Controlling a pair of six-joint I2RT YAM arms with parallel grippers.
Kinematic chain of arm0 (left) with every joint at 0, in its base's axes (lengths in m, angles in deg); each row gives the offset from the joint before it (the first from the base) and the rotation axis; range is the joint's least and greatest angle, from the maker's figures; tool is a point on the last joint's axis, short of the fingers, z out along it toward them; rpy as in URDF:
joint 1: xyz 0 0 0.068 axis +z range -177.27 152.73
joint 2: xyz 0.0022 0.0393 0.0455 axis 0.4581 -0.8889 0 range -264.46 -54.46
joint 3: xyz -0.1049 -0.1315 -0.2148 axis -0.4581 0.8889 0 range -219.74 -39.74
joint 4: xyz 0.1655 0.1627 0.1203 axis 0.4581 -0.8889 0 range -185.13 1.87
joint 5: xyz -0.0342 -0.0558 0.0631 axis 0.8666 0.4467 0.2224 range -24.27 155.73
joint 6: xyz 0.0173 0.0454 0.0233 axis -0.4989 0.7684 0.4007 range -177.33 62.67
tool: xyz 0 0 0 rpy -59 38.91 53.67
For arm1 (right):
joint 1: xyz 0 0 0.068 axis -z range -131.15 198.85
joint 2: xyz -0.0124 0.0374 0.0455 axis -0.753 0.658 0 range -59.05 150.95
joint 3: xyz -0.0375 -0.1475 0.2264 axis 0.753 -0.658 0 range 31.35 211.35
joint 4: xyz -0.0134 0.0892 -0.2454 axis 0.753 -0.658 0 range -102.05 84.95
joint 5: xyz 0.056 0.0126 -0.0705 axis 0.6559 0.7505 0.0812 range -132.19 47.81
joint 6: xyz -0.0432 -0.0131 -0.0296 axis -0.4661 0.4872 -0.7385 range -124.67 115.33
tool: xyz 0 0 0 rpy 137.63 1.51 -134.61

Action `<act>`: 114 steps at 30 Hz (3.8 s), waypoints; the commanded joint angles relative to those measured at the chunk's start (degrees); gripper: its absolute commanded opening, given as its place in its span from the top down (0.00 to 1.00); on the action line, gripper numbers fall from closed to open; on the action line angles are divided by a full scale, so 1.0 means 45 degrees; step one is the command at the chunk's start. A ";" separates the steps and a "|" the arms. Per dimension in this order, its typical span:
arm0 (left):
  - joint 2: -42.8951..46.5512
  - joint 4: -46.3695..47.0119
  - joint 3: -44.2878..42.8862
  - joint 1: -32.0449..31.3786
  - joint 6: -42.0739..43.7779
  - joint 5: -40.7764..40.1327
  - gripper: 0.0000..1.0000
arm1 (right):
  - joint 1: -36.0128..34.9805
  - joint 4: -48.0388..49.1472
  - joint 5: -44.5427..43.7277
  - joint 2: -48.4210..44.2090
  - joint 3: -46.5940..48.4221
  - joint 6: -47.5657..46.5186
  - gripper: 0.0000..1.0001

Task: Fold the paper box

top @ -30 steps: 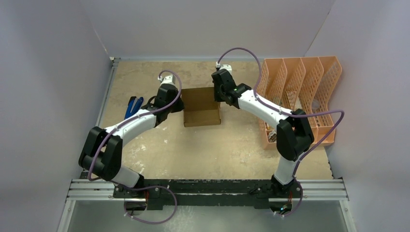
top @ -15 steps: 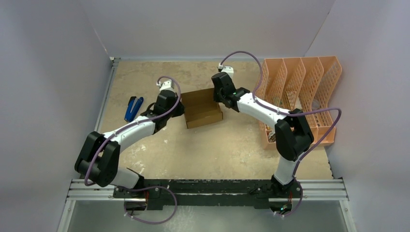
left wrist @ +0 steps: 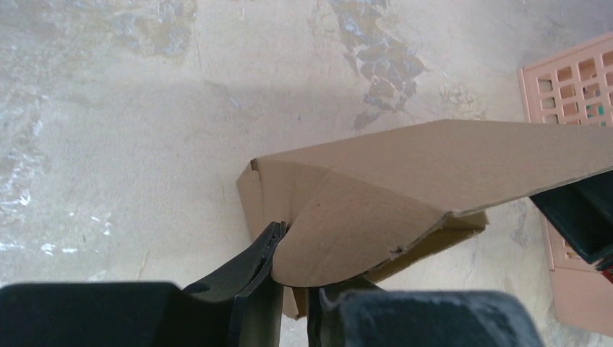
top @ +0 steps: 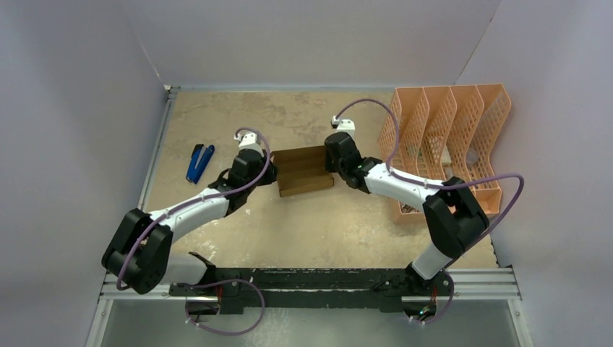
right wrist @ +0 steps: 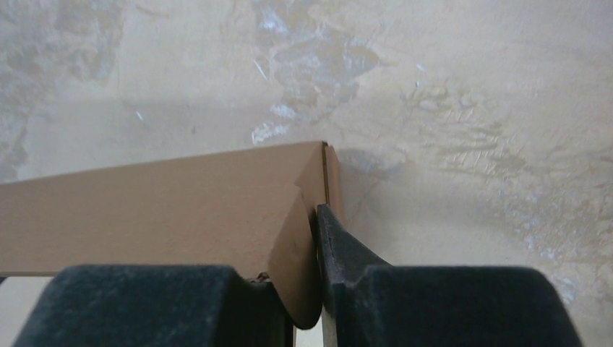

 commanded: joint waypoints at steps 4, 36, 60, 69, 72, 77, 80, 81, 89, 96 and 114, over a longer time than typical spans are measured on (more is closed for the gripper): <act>0.0584 0.0910 0.1115 -0.0504 -0.1829 -0.0867 0.86 | -0.0071 0.1209 0.0380 -0.0623 -0.1172 0.0017 0.87; 0.0632 0.1433 0.3028 -0.1266 -0.1816 -0.2177 0.76 | -0.0473 0.2197 0.2598 -0.3113 -0.3549 -0.0952 0.35; 0.6502 -0.6681 -0.0176 -0.1155 -0.1385 -0.2582 0.39 | 0.1286 -0.1918 0.3556 -0.4705 -0.0150 -0.0880 0.01; 0.3915 -0.6953 -0.3427 0.0914 -0.0990 -0.1850 0.35 | 0.2067 -0.2791 0.4792 -0.2980 0.1504 -0.0346 0.03; 0.2771 -0.6478 -0.3903 0.1571 -0.0719 -0.0806 0.37 | 0.2067 -0.2694 0.5386 -0.2454 0.1550 -0.0288 0.04; 0.1289 -0.6336 -0.4119 0.1583 -0.0029 0.0489 0.40 | 0.2040 -0.2559 0.5939 -0.1652 0.1217 -0.0619 0.07; 0.0972 -0.6090 -0.3528 0.1583 0.0030 0.1174 0.41 | 0.2025 -0.2445 0.6221 -0.1394 0.0659 -0.0652 0.08; 0.0967 -0.5951 -0.3269 0.1583 -0.0002 0.1396 0.41 | 0.2021 -0.2258 0.6242 -0.1416 0.0346 -0.0671 0.09; 0.0932 -0.5147 -0.0859 0.1564 -0.0214 0.2381 0.49 | 0.2022 -0.0859 0.6870 -0.1223 -0.1549 -0.1289 0.10; 0.0558 -0.3936 0.0529 0.1569 -0.0612 0.2477 0.50 | 0.2018 0.0446 0.6992 -0.0520 -0.2440 -0.1453 0.12; 0.2070 -0.2629 0.0638 0.1564 -0.2200 0.1822 0.43 | 0.2000 0.0418 0.6949 0.0043 -0.1890 -0.2126 0.16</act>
